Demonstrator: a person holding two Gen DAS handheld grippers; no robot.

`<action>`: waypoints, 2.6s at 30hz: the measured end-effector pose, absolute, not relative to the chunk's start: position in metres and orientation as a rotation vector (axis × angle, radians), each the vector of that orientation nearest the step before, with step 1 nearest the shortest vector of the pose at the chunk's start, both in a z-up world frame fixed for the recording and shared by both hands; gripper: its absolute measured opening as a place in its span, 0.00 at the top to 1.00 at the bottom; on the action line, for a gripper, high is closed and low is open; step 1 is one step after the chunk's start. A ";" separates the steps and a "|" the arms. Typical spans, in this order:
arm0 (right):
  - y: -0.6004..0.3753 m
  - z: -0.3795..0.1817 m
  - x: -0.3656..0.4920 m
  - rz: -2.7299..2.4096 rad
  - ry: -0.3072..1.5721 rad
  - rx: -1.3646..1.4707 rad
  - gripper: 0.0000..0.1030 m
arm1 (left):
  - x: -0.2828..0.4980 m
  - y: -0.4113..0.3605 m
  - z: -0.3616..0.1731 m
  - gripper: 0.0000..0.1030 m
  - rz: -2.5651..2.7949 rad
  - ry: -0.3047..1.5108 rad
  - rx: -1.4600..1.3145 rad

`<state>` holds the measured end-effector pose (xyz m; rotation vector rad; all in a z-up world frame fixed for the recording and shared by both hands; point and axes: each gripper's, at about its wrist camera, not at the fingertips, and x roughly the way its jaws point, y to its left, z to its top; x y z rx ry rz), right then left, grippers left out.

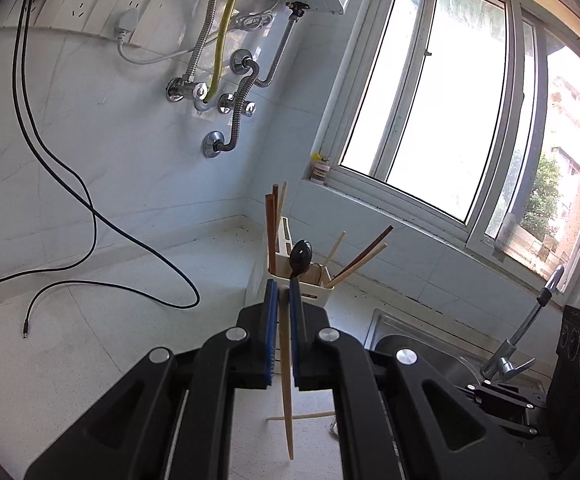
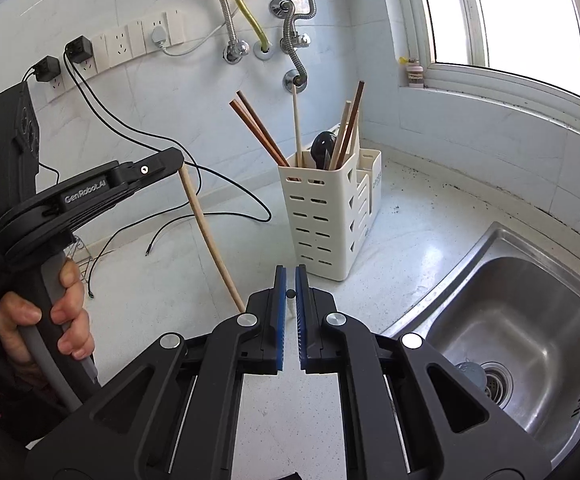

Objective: Organize utensils
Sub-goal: 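Lift both light chopsticks up over the white holder, then lower light chopsticks into the holder and open both grippers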

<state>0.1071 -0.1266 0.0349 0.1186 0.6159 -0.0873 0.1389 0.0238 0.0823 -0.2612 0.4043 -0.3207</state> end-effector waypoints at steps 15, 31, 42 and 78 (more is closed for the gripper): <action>-0.149 0.085 0.115 -0.084 0.505 0.049 0.96 | 0.134 0.016 0.135 0.95 -0.349 0.315 -0.214; -0.181 0.191 0.161 0.026 0.236 0.056 0.96 | 0.161 -0.001 0.225 0.95 -0.287 0.144 -0.173; -0.199 0.219 0.210 -0.002 0.137 0.048 0.96 | 0.215 -0.014 0.237 0.95 -0.217 0.097 -0.142; -0.224 0.105 0.280 0.041 0.497 0.127 0.95 | 0.280 -0.024 0.135 0.91 -0.294 0.382 -0.061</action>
